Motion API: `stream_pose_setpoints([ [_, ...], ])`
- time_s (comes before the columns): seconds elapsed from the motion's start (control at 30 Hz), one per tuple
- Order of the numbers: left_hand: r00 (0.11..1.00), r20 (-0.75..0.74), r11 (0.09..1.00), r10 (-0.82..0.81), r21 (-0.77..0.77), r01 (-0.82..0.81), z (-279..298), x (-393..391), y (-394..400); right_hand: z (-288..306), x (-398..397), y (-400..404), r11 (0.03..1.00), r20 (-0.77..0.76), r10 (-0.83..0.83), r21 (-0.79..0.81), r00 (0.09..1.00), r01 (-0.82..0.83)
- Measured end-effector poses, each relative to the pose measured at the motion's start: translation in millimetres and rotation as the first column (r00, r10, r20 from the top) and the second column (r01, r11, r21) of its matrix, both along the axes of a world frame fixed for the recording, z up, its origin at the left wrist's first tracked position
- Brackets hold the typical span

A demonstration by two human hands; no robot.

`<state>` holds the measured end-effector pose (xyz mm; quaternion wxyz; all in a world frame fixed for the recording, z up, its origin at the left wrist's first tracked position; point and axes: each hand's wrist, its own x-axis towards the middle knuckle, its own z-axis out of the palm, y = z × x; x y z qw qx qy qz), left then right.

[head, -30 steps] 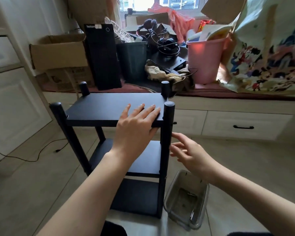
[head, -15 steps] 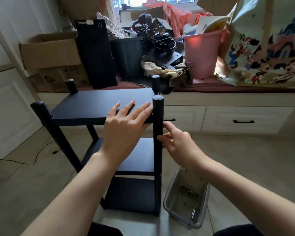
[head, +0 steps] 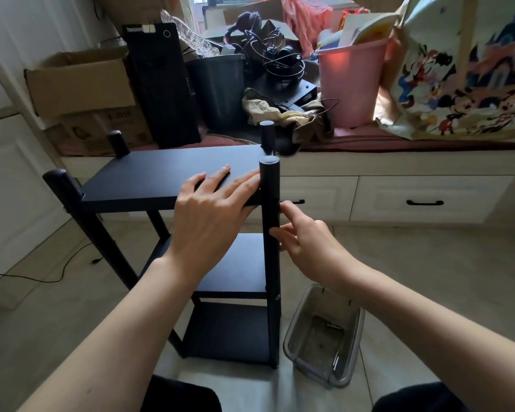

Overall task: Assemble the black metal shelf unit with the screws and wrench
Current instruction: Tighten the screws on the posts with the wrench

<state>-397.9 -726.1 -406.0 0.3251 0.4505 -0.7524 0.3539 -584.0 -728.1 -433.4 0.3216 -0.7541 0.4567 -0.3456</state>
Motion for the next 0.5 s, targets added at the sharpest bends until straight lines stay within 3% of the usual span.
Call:
stream_pose_setpoints([
  [0.37,0.996,-0.078,0.998,-0.042,0.043,0.045,-1,-1,4,-11,-11,3,0.990,0.092,-0.068,0.127,0.993,0.056],
  [0.5,0.988,-0.148,0.997,-0.043,0.054,0.052,-5,-8,4,-39,-27,-4,0.966,-0.060,-0.136,0.212,0.989,0.146],
])
